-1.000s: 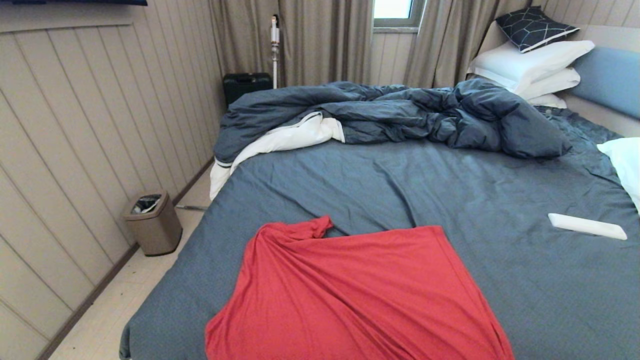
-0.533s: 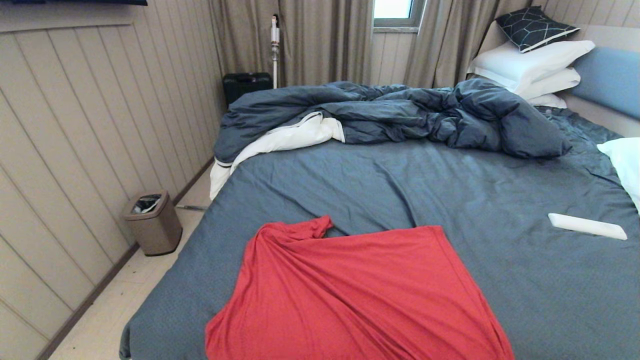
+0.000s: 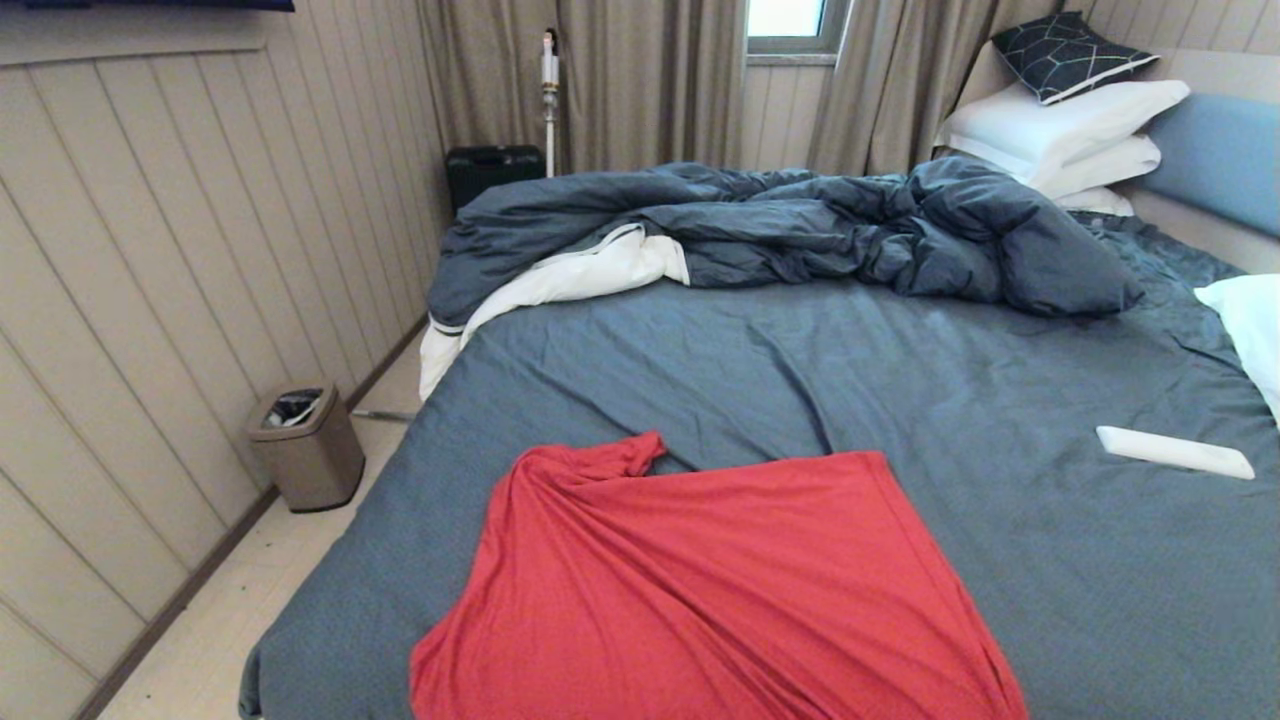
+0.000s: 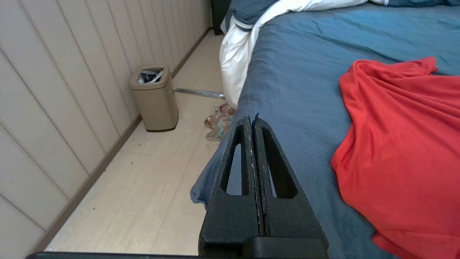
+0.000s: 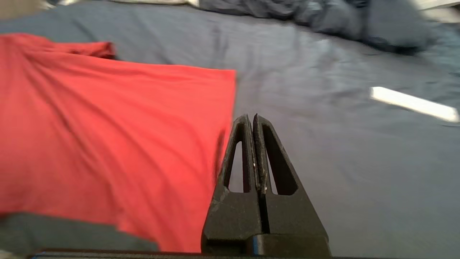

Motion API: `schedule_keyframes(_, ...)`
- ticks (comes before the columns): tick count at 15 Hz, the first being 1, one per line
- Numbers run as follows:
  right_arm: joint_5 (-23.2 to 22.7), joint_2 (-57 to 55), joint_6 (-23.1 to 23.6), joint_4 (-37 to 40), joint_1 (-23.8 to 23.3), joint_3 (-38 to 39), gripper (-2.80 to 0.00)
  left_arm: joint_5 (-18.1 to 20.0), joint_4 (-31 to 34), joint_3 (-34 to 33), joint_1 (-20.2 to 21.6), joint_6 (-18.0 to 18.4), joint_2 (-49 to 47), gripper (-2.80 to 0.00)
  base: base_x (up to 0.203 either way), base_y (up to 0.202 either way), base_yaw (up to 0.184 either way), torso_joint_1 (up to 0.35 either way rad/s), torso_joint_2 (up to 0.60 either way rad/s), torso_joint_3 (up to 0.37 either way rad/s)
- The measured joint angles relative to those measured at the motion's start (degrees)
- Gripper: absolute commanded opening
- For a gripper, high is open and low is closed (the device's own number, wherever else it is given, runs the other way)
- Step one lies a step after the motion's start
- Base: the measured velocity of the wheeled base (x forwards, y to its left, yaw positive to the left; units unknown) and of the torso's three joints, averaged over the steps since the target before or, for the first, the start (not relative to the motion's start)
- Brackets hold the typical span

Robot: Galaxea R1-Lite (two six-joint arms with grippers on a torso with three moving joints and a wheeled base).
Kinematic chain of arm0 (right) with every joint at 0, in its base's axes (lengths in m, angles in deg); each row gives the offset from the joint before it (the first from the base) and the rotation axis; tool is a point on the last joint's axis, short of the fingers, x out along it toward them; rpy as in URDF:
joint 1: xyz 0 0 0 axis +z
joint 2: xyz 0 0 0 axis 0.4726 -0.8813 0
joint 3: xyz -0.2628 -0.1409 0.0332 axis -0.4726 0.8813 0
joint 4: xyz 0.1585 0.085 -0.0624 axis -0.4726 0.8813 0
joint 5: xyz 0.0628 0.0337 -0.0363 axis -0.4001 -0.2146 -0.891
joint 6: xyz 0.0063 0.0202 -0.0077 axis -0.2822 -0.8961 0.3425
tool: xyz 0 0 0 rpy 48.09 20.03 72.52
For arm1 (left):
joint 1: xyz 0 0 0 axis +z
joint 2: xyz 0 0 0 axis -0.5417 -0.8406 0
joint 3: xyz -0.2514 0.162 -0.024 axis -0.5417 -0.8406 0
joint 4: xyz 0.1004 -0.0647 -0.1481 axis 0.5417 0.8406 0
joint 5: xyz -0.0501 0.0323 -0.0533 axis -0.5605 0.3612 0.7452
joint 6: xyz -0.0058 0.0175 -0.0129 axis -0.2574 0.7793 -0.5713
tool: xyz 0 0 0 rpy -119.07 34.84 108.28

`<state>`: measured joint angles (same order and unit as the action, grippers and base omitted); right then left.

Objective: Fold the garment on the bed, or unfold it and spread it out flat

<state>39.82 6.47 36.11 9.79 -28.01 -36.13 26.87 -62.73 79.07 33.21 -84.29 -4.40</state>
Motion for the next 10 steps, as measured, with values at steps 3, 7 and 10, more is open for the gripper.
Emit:
schedule_keyframes(3, 0.6, 0.0, -4.2, 0.1, -0.7, 0.0, -2.8, 0.0, 0.0, 0.0, 0.0, -0.3, 0.0, -2.8, 0.0, 0.0, 0.0, 0.0, 0.0, 0.0)
schedule_keyframes(7, 1.7, 0.0, -7.8, 0.0, -1.1, 0.0, -2.8, -0.2, -0.1, 0.0, 0.0, -0.9, -0.1, -2.8, 0.0, 0.0, 0.0, 0.0, 0.0, 0.0)
schedule_keyframes(10, 1.9, 0.0, -8.0, 0.0, -1.1, 0.0, -2.8, -0.2, -0.3, 0.0, 0.0, -0.9, -0.1, -2.8, 0.0, 0.0, 0.0, 0.0, 0.0, 0.0)
